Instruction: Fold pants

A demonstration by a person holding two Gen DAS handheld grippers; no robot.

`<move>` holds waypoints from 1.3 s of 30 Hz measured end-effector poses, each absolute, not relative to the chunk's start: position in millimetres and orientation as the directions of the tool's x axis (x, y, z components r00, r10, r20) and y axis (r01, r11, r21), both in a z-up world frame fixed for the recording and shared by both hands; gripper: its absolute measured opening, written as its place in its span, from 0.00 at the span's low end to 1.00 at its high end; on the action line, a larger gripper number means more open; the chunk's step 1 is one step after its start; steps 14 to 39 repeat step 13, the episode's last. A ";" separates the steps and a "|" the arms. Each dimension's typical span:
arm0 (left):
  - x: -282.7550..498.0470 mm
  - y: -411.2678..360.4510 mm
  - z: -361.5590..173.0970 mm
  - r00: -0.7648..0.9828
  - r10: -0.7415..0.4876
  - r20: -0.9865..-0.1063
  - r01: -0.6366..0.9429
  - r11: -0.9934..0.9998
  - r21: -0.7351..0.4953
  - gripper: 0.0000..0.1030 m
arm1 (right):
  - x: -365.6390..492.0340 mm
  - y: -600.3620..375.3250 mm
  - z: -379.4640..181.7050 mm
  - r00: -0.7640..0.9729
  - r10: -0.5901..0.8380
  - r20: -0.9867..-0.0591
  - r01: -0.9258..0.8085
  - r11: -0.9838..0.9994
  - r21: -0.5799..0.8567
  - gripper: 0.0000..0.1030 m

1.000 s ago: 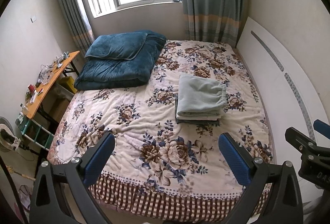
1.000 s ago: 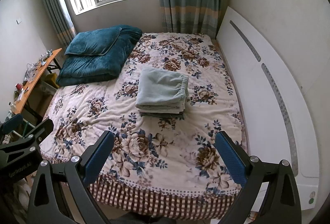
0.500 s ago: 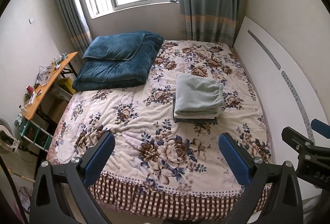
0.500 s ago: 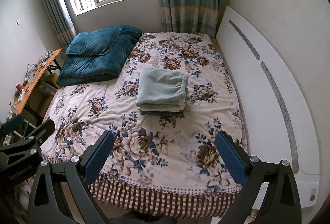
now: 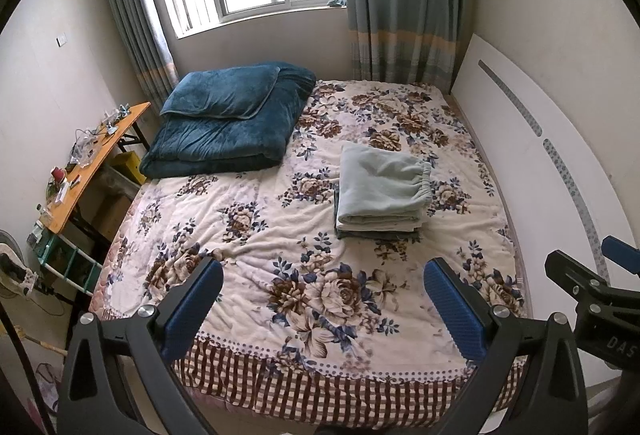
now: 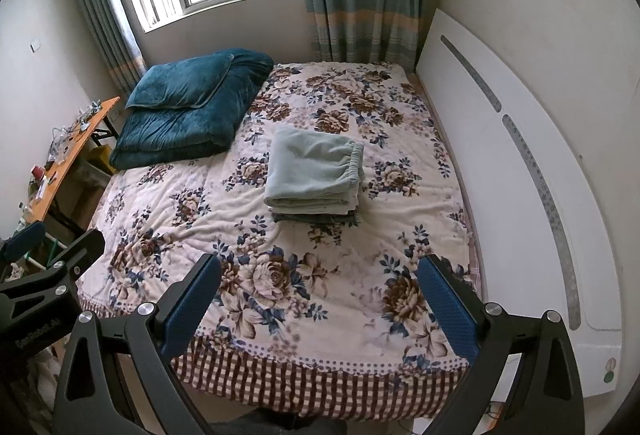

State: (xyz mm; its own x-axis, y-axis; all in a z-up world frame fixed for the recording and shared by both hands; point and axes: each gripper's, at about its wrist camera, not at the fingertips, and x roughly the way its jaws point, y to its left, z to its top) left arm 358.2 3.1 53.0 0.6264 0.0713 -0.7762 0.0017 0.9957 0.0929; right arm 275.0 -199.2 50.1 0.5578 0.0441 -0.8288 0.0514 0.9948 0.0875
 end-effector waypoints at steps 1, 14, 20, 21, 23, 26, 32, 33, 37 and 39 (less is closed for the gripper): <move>357.7 2.9 52.7 0.627 0.073 -0.775 0.001 0.996 0.095 1.00 | 276.2 -199.4 50.0 0.557 0.045 -0.829 0.049 0.995 0.088 0.98; 354.6 -1.2 56.3 0.634 0.078 -0.769 -0.007 0.995 0.096 1.00 | 271.6 -198.6 50.0 0.557 0.044 -0.830 0.051 0.995 0.088 0.98; 354.6 -1.2 56.3 0.634 0.078 -0.769 -0.007 0.995 0.096 1.00 | 271.6 -198.6 50.0 0.557 0.044 -0.830 0.051 0.995 0.088 0.98; 354.6 -1.2 56.3 0.634 0.078 -0.769 -0.007 0.995 0.096 1.00 | 271.6 -198.6 50.0 0.557 0.044 -0.830 0.051 0.995 0.088 0.98; 354.6 -1.2 56.3 0.634 0.078 -0.769 -0.007 0.995 0.096 1.00 | 271.6 -198.6 50.0 0.557 0.044 -0.830 0.051 0.995 0.088 0.98; 354.6 -1.2 56.3 0.634 0.078 -0.769 -0.007 0.995 0.096 1.00 | 271.6 -198.6 50.0 0.557 0.044 -0.830 0.051 0.995 0.088 0.98; 354.6 -1.2 56.3 0.634 0.078 -0.769 -0.007 0.995 0.096 1.00 | 271.6 -198.6 50.0 0.557 0.044 -0.830 0.051 0.995 0.088 0.98; 354.6 -1.2 56.3 0.634 0.078 -0.769 -0.007 0.995 0.096 1.00 | 271.6 -198.6 50.0 0.557 0.044 -0.830 0.051 0.995 0.088 0.98; 354.6 -1.2 56.3 0.634 0.078 -0.769 -0.007 0.995 0.096 1.00 | 271.6 -198.6 50.0 0.557 0.044 -0.830 0.051 0.995 0.088 0.98; 354.6 -1.2 56.3 0.634 0.078 -0.769 -0.007 0.995 0.096 1.00 | 271.6 -198.6 50.0 0.557 0.044 -0.830 0.051 0.995 0.088 0.98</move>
